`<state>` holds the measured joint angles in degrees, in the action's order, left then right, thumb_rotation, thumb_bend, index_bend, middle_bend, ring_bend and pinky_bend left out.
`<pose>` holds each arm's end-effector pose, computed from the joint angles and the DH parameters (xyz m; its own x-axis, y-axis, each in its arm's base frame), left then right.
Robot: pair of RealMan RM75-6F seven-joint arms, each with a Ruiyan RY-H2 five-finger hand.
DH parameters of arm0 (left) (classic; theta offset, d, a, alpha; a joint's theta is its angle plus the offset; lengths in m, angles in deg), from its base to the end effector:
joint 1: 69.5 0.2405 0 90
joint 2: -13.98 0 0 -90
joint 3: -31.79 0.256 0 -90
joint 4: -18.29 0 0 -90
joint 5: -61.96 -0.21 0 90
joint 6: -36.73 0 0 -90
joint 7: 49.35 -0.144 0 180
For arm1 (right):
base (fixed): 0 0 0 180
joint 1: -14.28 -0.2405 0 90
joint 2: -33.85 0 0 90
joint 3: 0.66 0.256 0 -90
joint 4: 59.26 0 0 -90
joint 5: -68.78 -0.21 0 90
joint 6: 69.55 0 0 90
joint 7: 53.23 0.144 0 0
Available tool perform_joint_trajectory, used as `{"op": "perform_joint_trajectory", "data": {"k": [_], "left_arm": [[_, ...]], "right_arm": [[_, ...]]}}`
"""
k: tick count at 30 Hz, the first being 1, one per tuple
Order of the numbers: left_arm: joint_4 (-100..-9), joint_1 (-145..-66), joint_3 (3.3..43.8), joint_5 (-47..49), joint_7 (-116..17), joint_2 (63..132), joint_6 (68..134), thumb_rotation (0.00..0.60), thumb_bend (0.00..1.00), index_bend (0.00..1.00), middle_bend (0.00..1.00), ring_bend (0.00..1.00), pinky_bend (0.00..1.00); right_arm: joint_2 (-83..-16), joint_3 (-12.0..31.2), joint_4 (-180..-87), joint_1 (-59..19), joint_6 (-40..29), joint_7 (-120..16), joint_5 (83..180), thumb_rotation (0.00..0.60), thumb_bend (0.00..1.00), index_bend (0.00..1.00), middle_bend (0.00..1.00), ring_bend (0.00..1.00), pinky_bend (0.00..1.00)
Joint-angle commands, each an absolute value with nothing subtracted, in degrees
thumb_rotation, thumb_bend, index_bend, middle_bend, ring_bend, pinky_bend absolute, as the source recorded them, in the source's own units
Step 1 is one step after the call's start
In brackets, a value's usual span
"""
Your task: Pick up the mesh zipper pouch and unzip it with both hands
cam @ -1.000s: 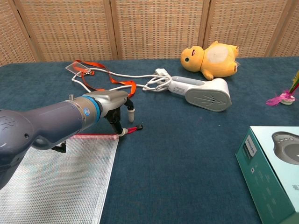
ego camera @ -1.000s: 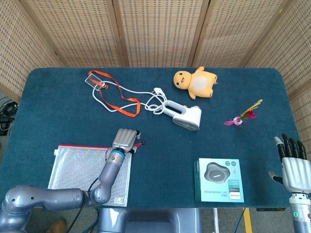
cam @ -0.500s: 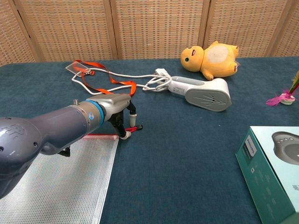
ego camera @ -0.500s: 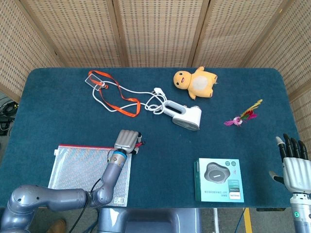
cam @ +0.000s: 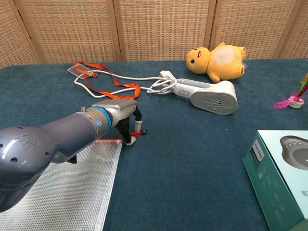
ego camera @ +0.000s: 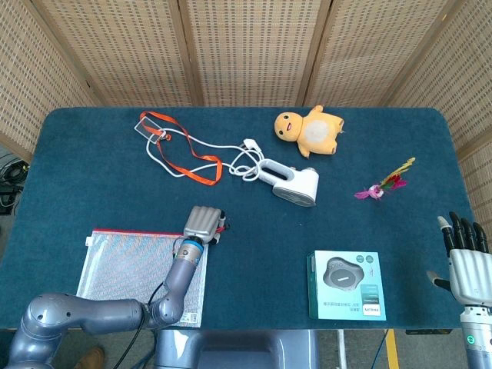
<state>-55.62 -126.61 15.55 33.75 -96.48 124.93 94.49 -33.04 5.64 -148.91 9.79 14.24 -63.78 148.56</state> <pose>-0.0756 0.3453 -0.1217 0.4787 0.4241 0.7688 0.8780 -0.2226 -0.4239 -0.3280 -0.1910 0.1596 0.5413 0.0132 0.8407 -0.8365 0.1095 0.5369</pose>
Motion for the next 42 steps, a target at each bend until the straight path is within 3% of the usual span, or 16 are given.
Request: {"op": "perform_joint_trajectory", "data": {"k": [1,5,9,15,26,36,39,40,42], "left_arm": [[-55.42,-126.74,15.67,33.89,-96.64,125.11,94.56,0.600,0.38,0.52,1.00,0.98,1.00],[-55.48,-126.82,15.76,34.06,-96.66,125.18,94.49,0.600,0.39,0.54,1.00,0.98,1.00],[-55.55,-126.87,15.79,33.88,-96.49,125.21,94.62,0.600,0.49,0.56,1.00,0.98,1.00],[-55.85,-127.00,15.70,34.01,-96.59,125.05,94.85,0.600,0.50,0.57,1.00,0.98,1.00],[-59.73,-125.36,14.16,30.46,-91.35,121.71,95.20,0.600,0.53,0.88,1.00,0.99,1.00],[-67.37,-122.45,12.63,22.32,-81.66,115.18,94.17,0.600,0.57,0.93,1.00,0.99,1.00],[-69.66,-121.87,12.18,19.68,-78.89,113.65,94.20,0.600,0.57,0.93,1.00,0.99,1.00],[-69.95,-121.80,12.18,19.24,-78.48,113.41,94.19,0.600,0.57,0.93,1.00,0.99,1.00],[-71.12,-121.72,11.89,17.22,-77.21,112.59,94.56,0.600,0.57,0.93,1.00,0.99,1.00]], "right_arm": [[-33.03,5.62,-148.92,9.78,14.25,-63.80,148.56,0.600,0.00,0.00,0.00,0.00,0.00],[-33.01,5.55,-149.00,9.81,14.35,-63.72,148.66,0.600,0.00,0.00,0.00,0.00,0.00],[-32.96,5.50,-149.10,9.82,14.38,-63.61,148.71,0.600,0.00,0.00,0.00,0.00,0.00],[-32.88,5.44,-149.16,9.79,14.37,-63.44,148.80,0.600,0.00,0.00,0.00,0.00,0.00],[-33.04,5.11,-149.22,9.67,14.28,-63.36,149.36,0.600,0.00,0.00,0.00,0.00,0.00],[-32.10,6.14,-151.52,6.83,10.35,-62.96,148.93,0.600,0.00,0.01,0.01,0.00,0.00],[-31.03,7.73,-153.69,4.28,7.74,-63.00,148.47,0.600,0.00,0.03,0.11,0.05,0.00],[-30.73,7.99,-154.15,3.79,7.06,-62.91,148.25,0.600,0.00,0.04,0.20,0.12,0.03],[-29.53,9.54,-156.24,0.74,3.21,-61.83,147.68,0.600,0.00,0.06,0.34,0.27,0.19]]}}
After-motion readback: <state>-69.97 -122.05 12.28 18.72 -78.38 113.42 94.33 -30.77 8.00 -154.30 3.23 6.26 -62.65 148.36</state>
